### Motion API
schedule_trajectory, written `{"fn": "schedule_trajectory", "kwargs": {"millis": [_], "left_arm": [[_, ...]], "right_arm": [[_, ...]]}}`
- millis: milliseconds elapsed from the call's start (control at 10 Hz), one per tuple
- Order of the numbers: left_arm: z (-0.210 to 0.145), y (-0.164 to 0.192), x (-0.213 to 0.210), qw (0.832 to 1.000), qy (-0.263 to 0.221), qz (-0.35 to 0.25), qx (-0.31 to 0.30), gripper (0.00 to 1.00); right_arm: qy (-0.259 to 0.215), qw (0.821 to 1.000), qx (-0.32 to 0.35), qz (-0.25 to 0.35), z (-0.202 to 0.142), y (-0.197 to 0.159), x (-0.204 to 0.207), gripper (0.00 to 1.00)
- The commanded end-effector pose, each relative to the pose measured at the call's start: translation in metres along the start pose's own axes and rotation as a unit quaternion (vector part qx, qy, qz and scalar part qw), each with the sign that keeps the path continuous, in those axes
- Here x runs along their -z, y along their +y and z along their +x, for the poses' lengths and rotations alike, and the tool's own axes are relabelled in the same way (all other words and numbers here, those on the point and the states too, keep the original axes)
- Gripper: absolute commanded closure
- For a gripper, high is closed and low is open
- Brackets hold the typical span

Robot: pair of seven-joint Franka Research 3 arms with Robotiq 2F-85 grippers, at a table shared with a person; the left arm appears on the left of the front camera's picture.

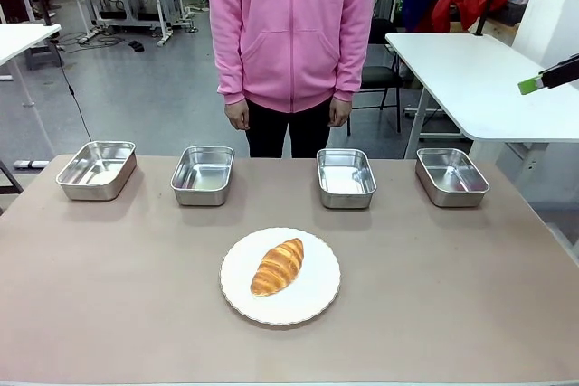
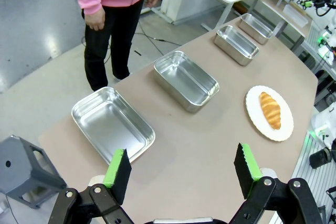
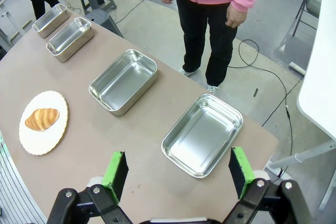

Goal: Place the bread in the container.
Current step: Place the Butter Roll into the Airtight Container indicated by the human.

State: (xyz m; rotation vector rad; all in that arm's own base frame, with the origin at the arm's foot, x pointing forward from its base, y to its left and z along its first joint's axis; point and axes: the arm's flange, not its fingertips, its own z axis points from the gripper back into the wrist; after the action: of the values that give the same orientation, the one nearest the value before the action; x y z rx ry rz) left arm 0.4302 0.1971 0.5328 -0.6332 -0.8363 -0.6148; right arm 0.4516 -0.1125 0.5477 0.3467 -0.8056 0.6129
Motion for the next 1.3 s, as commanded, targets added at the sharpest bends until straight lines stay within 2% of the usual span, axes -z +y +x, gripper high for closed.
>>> {"fn": "schedule_trajectory", "kwargs": {"millis": [0,1200], "left_arm": [[0.0003,-0.0004,-0.0021,1.0,-0.003,-0.003,0.007,0.0],[0.0003,-0.0004,-0.0021,1.0,-0.003,-0.003,0.007,0.0]], "right_arm": [[-0.004,1.0,0.0,0.002,0.0005,-0.0003,0.0006,0.0],[-0.004,1.0,0.0,0.002,0.0005,-0.0003,0.0006,0.0]]}}
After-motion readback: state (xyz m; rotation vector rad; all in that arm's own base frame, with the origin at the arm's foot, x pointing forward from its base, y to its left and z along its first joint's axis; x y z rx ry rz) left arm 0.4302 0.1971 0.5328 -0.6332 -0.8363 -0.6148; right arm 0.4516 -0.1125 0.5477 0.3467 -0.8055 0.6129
